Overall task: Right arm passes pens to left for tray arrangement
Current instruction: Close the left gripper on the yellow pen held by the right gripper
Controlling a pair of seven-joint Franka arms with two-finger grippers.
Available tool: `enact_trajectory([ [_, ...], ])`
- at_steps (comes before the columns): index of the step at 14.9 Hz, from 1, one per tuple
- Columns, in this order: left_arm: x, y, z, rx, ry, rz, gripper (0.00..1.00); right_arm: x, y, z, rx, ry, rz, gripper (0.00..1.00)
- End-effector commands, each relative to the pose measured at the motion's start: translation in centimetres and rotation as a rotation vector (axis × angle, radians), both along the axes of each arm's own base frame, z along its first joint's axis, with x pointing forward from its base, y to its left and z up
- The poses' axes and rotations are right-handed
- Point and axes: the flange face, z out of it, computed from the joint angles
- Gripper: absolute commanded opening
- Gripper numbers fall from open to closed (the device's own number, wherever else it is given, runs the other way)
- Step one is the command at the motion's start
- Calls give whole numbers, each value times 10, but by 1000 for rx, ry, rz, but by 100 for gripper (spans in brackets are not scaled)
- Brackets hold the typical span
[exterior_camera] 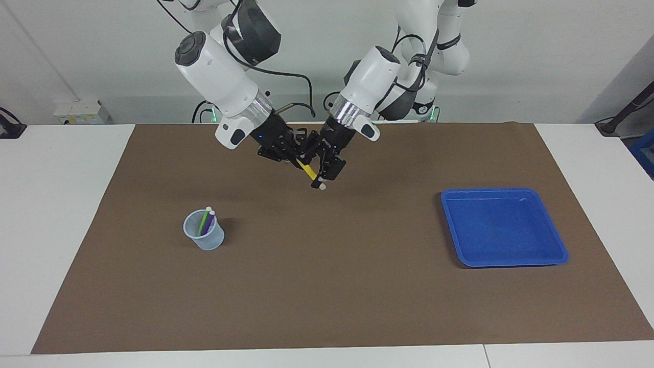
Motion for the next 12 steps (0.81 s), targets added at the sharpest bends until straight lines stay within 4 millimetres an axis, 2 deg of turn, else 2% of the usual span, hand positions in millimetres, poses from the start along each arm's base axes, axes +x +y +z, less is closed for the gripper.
enact_trajectory([
  [1,9,9,1,40,23,-46,76,-2,-3,0,20,0,-12,0],
  [6,10,10,8,38,24,-50,71,-2,-3,-2,16,3,-10,0],
  [7,10,10,8,38,24,-50,66,-2,-3,-2,15,2,-9,0],
  [10,9,10,8,47,26,-64,40,-3,-3,-1,12,0,-6,0],
  [12,6,10,15,64,34,-104,35,-3,-3,-2,10,-2,-2,0],
])
